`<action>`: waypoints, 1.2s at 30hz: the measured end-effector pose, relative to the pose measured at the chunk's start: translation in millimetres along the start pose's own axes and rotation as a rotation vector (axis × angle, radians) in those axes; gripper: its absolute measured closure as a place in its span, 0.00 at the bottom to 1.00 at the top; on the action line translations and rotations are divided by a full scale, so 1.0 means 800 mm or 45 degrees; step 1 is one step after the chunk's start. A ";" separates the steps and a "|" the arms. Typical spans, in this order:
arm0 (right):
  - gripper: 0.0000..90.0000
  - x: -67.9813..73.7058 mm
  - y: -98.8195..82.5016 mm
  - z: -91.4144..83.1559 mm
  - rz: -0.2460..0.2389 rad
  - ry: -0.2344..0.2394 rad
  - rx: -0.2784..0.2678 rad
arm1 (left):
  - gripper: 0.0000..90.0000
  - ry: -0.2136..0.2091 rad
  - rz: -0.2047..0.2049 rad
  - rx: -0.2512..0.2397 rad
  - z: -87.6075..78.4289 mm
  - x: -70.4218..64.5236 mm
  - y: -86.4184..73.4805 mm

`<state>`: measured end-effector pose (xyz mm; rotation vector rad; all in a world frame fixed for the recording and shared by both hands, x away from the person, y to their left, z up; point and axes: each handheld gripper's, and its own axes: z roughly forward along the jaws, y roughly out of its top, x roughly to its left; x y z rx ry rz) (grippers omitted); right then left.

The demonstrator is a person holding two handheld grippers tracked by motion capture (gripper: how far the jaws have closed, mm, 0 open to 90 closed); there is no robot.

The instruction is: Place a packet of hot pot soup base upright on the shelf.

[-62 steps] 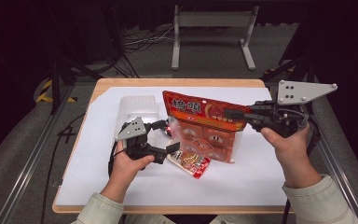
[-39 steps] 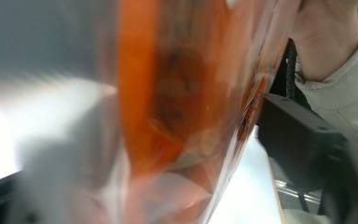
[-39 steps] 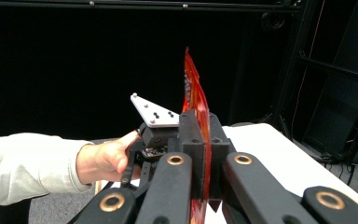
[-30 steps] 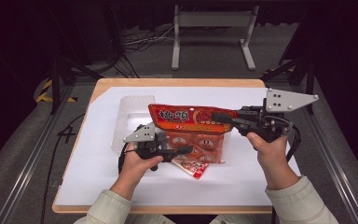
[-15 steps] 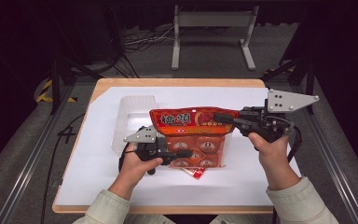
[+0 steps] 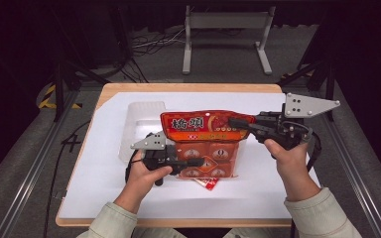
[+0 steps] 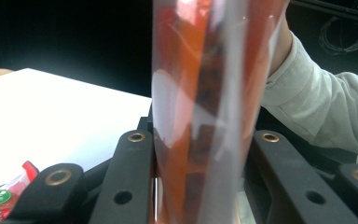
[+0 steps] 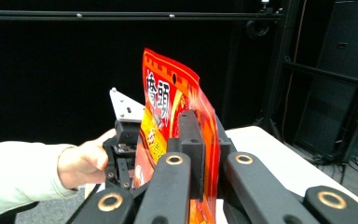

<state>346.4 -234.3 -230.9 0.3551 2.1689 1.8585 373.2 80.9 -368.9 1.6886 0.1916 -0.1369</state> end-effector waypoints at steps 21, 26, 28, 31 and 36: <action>0.57 -0.016 -0.018 -0.036 0.085 -0.195 -0.084 | 0.79 0.139 0.029 -0.028 -0.030 0.017 0.025; 0.57 -0.022 -0.047 -0.046 0.127 -0.244 -0.025 | 0.79 0.204 0.015 -0.049 -0.048 0.030 0.037; 0.57 -0.024 -0.060 -0.050 0.145 -0.267 0.008 | 0.79 0.226 0.012 -0.056 -0.054 0.034 0.042; 0.58 -0.027 -0.079 -0.057 0.179 -0.302 0.049 | 0.79 0.262 0.020 -0.058 -0.062 0.040 0.047; 0.60 -0.033 -0.109 -0.066 0.246 -0.340 0.108 | 0.79 0.311 0.022 -0.082 -0.074 0.051 0.053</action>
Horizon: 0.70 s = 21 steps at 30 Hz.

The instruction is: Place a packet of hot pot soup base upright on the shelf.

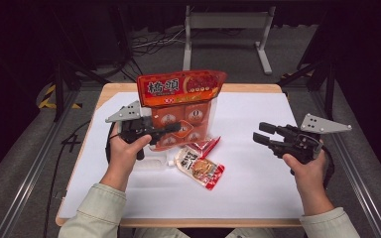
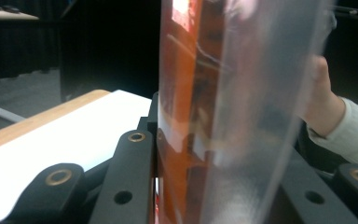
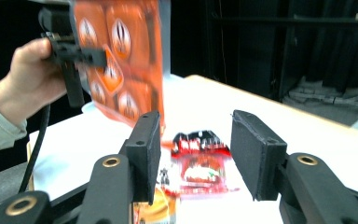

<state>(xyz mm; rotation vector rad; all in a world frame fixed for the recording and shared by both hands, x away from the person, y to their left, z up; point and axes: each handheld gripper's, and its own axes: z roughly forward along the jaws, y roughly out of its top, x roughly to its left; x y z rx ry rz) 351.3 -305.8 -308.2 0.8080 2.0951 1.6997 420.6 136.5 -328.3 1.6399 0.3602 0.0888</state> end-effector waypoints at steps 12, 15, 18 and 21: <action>0.61 -0.021 -0.033 0.005 0.065 -0.020 0.095 | 0.79 0.127 0.024 -0.063 -0.013 0.040 0.007; 0.61 -0.025 -0.036 0.007 0.078 -0.021 0.106 | 0.79 0.157 0.022 -0.076 -0.015 0.049 0.006; 0.61 -0.027 -0.039 0.008 0.080 -0.021 0.112 | 0.79 0.190 0.032 -0.072 -0.017 0.055 0.005; 0.61 -0.029 -0.040 0.008 0.087 -0.022 0.113 | 0.79 0.207 0.033 -0.076 -0.017 0.060 0.004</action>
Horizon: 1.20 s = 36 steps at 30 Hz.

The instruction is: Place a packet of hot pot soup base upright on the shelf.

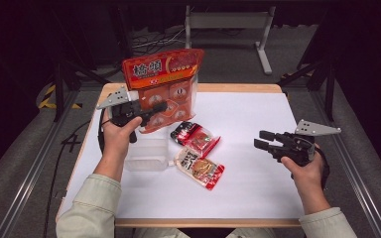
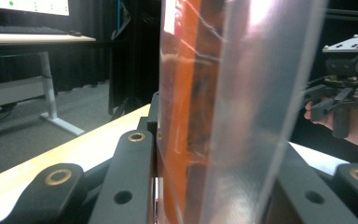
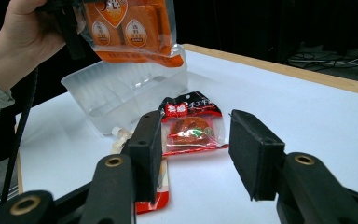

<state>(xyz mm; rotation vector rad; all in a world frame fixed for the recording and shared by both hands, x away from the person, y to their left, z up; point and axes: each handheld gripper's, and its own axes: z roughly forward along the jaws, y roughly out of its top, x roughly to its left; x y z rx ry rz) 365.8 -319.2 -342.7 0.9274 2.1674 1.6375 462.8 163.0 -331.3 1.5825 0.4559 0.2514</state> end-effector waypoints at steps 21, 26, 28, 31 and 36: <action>0.61 -0.001 -0.007 -0.007 0.018 0.013 -0.007 | 0.79 0.168 -0.033 -0.014 -0.025 0.043 -0.012; 0.61 -0.001 -0.012 -0.011 0.031 0.001 -0.003 | 0.79 0.203 -0.053 -0.003 -0.029 0.053 -0.020; 0.61 0.000 -0.013 -0.013 0.037 -0.001 -0.001 | 0.79 0.212 -0.060 -0.004 -0.030 0.057 -0.023; 0.61 0.000 -0.014 -0.014 0.040 -0.005 0.003 | 0.79 0.233 -0.079 -0.003 -0.031 0.062 -0.026; 0.61 0.000 -0.017 -0.017 0.039 -0.012 0.002 | 0.79 0.265 -0.118 -0.003 -0.029 0.069 -0.031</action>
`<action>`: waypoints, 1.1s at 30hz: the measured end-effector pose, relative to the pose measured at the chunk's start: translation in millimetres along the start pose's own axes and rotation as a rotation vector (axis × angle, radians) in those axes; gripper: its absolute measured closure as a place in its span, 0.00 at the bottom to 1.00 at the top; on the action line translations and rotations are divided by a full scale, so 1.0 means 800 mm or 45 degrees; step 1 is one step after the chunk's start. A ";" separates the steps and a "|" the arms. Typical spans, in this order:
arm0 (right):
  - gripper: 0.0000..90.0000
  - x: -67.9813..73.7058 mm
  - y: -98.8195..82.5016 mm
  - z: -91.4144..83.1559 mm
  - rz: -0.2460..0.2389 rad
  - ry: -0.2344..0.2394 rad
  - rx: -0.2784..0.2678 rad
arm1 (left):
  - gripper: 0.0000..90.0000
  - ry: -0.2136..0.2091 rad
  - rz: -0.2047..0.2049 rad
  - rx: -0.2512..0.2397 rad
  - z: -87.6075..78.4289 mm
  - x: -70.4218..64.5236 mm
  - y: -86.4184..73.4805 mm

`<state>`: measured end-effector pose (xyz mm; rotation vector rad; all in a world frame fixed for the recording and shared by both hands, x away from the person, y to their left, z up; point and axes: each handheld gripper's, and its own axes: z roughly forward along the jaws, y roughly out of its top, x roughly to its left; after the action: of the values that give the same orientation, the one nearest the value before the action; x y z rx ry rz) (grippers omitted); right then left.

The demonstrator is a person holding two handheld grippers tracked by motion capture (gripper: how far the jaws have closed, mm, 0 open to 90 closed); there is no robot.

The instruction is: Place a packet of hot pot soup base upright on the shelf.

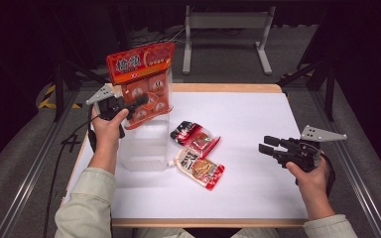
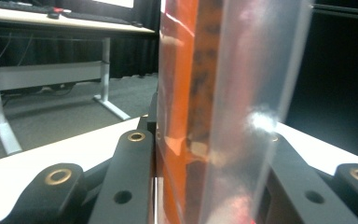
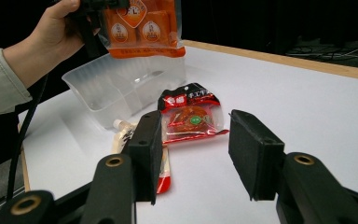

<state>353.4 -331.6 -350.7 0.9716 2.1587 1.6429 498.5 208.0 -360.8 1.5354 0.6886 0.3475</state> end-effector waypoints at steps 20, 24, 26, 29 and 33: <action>0.61 0.003 0.000 0.000 -0.013 0.018 0.001 | 0.79 0.049 -0.037 0.080 -0.005 0.002 -0.004; 0.60 0.003 0.000 0.001 -0.011 0.020 0.003 | 0.79 0.050 -0.035 0.117 -0.008 0.003 -0.005; 0.60 0.003 0.000 0.001 -0.010 0.024 0.003 | 0.79 0.043 -0.037 0.117 -0.009 0.004 -0.005; 0.60 0.003 0.000 0.002 -0.011 0.028 0.002 | 0.79 0.034 -0.043 0.154 -0.008 0.003 -0.005; 0.59 0.004 0.000 0.004 -0.014 0.033 0.004 | 0.79 0.050 -0.011 0.204 -0.007 0.002 -0.005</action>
<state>352.5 -327.2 -350.9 0.9425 2.1800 1.6568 495.7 213.4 -364.4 1.6805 0.7689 0.3226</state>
